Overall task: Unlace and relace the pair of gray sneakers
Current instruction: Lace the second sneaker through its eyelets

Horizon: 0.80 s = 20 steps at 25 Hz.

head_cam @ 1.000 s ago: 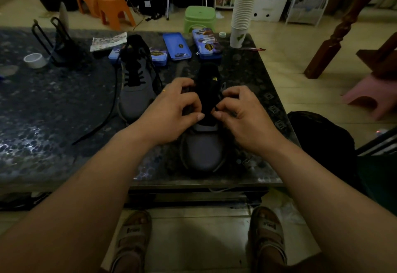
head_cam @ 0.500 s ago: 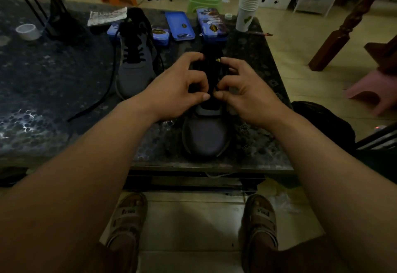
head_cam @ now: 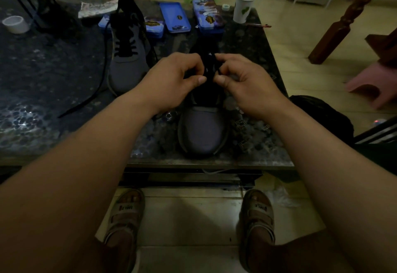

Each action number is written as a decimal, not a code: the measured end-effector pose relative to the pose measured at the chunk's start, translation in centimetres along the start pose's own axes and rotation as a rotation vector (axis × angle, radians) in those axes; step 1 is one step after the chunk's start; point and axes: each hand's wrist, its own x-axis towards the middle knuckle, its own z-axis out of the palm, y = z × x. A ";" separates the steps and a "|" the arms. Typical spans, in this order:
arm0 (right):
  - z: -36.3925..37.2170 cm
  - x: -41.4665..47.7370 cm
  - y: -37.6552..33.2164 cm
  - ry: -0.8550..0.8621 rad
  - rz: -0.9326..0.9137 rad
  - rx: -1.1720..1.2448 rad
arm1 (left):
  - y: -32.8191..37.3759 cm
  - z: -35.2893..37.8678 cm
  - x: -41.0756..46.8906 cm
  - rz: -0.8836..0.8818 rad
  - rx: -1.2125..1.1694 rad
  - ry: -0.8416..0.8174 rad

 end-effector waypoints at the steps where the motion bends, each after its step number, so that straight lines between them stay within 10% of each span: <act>1: 0.0 0.0 0.0 -0.004 0.000 0.018 | 0.0 0.1 -0.1 -0.023 -0.017 0.012; 9: -0.6 -0.7 -1.0 -0.079 0.076 0.028 | 0.9 -0.1 -0.6 -0.115 -0.131 -0.005; 14: -1.9 -3.4 -3.7 0.224 0.085 -0.137 | 0.6 -1.8 -4.2 -0.155 -0.063 0.171; 20: 3.2 -4.2 -5.7 -0.116 0.066 -0.304 | 0.3 -0.3 -6.6 -0.135 -0.001 -0.070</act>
